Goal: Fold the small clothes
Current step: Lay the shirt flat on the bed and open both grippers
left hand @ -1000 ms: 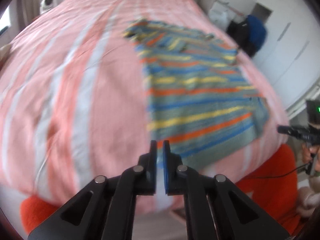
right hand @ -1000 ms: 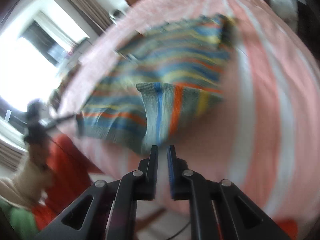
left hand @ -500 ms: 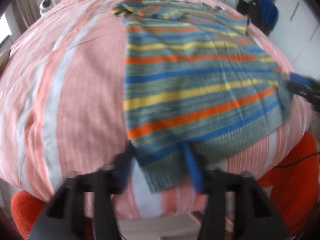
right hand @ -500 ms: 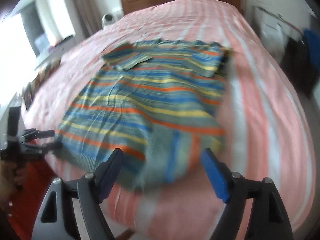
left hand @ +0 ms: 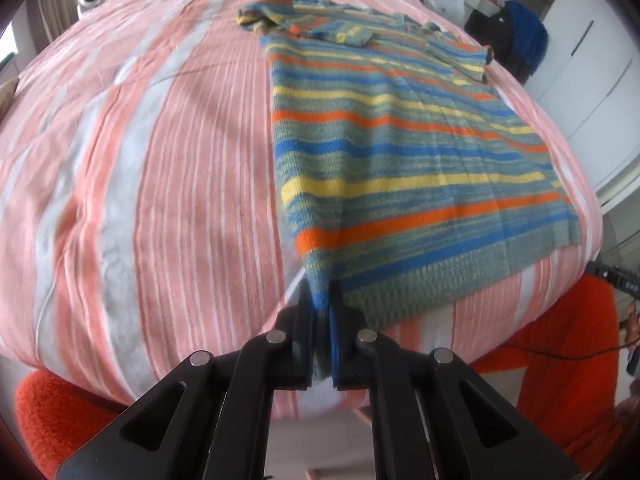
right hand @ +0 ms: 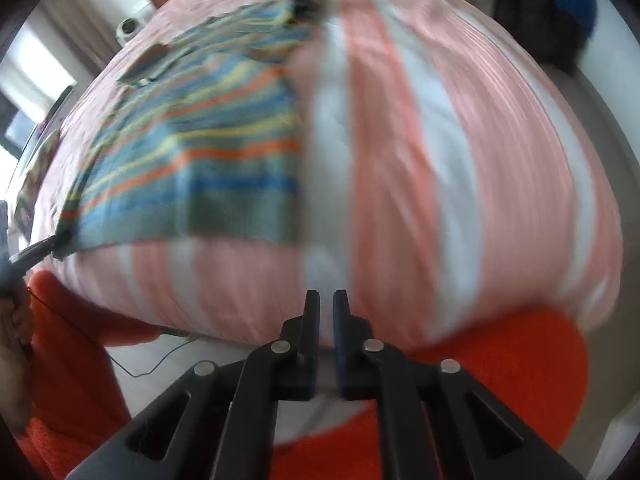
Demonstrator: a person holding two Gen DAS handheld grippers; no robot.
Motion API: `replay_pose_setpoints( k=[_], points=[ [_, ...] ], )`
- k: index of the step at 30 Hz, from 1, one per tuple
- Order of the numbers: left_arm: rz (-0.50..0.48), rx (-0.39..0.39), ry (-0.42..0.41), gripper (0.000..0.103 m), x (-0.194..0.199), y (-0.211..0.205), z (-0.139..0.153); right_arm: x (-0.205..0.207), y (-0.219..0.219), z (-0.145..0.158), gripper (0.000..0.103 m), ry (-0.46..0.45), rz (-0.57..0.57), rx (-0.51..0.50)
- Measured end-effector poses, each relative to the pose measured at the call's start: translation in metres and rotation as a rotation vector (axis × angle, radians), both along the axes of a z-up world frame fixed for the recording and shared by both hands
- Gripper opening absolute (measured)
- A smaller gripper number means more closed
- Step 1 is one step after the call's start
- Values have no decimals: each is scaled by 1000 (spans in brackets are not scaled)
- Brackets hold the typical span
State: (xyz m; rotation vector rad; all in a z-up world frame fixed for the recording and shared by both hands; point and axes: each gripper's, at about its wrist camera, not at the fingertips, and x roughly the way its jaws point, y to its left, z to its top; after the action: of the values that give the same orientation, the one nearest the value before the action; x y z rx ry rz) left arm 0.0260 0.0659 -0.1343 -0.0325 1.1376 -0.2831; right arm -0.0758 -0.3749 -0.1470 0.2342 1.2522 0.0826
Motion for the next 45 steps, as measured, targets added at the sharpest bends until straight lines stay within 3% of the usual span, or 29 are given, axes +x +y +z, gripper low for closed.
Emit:
replay_pose_setpoints(
  k=[1, 3, 6, 8, 9, 10, 13, 18, 21, 25, 34, 35, 36, 38, 39, 40, 43, 45],
  points=[
    [-1, 3, 0, 4, -2, -1, 0, 0, -7, 2, 42, -24, -21, 51],
    [0, 2, 1, 4, -3, 1, -1, 10, -15, 9, 61, -99, -54, 187],
    [8, -11, 7, 4, -3, 2, -2, 39, -11, 9, 60, -147, -24, 288],
    [18, -22, 12, 4, -4, 6, -3, 62, 2, -3, 55, -136, 11, 262],
    [26, -28, 15, 4, -4, 7, -2, 73, 9, -10, 24, -114, 45, 259],
    [31, -35, 14, 4, -6, 10, 0, 76, 14, -14, 4, -96, 63, 241],
    [24, -51, -13, 3, -18, 18, 16, 69, 21, 7, 4, -88, 97, 193],
    [-31, -39, -22, 3, -45, 15, 34, 25, 18, 37, 3, -79, 112, 148],
    [-44, 22, 20, 3, -44, 6, 11, 25, 24, 20, 3, -41, 100, 88],
    [-6, 67, 71, 3, -28, 1, -26, 44, 21, -35, 3, 23, 23, 87],
    [12, 101, 50, 8, -26, -7, -27, 51, 27, -35, 4, 5, 41, 59],
    [13, 103, 52, 16, -31, -8, -25, 50, 27, -33, 6, 8, 44, 67],
    [13, 114, 58, 30, -35, -8, -23, 46, 30, -32, 11, 13, 49, 69],
    [19, 140, 58, 54, -45, -4, -14, 39, 26, -25, 28, 56, 78, 51],
    [24, 142, 43, 58, -51, 0, -6, 37, 25, -19, 42, 68, 93, 26],
    [29, 140, 29, 58, -54, 4, 1, 35, 24, -5, 47, 56, 122, -46],
    [88, 120, -46, 67, -53, 20, 28, 44, 26, 41, 48, -71, 232, -299],
    [156, 99, -127, 80, -41, 31, 45, 65, 31, 66, 48, -167, 297, -402]
  ],
)
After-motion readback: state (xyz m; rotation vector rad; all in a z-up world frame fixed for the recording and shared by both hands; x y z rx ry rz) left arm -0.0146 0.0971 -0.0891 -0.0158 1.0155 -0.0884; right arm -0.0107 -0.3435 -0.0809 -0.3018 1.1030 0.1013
